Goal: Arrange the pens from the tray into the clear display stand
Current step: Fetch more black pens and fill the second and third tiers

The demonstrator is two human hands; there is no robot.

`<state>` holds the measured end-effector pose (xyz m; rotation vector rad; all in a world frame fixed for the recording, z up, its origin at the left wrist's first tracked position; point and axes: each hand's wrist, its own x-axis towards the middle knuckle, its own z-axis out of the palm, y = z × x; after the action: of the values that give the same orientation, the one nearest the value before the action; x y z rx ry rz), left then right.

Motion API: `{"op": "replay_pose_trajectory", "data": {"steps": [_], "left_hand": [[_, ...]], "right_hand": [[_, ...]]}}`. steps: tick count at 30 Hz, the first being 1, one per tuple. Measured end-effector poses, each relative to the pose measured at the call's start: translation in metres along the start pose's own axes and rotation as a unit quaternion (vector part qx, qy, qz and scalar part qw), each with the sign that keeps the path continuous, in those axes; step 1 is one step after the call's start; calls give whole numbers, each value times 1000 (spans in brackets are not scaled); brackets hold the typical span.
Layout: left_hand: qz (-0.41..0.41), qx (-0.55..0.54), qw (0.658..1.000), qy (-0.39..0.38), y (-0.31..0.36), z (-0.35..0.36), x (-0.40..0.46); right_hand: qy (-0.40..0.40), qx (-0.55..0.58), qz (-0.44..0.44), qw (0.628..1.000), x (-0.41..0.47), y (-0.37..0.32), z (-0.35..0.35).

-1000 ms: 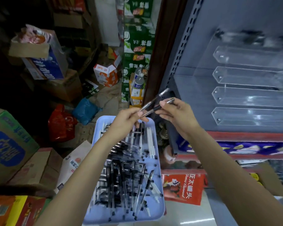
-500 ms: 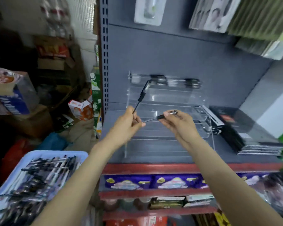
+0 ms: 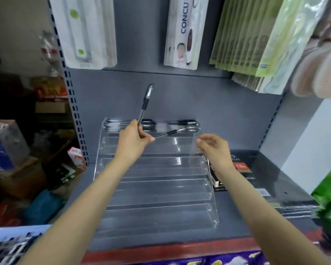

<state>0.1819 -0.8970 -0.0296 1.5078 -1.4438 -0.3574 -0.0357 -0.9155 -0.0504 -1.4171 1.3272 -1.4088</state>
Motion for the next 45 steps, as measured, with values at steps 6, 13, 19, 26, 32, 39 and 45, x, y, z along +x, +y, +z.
{"op": "replay_pose_trajectory", "data": {"steps": [6, 13, 19, 26, 32, 39, 45], "left_hand": [[39, 28, 999, -1, 12, 32, 55], [29, 109, 992, -51, 16, 42, 80], [13, 92, 992, -82, 16, 44, 79], [47, 82, 995, -9, 9, 41, 64], [86, 118, 989, -14, 7, 42, 64], [118, 150, 981, -44, 4, 47, 63], [133, 140, 980, -38, 2, 40, 60]], "right_hand": [[31, -71, -26, 997, 48, 4, -10], [-13, -71, -10, 997, 75, 9, -20], [-39, -156, -81, 984, 91, 9, -17], [-98, -340, -222, 909, 88, 12, -8], [-51, -401, -221, 887, 87, 7, -18], [-61, -400, -254, 878, 82, 6, -10], [-86, -443, -276, 849, 83, 9, -1]]}}
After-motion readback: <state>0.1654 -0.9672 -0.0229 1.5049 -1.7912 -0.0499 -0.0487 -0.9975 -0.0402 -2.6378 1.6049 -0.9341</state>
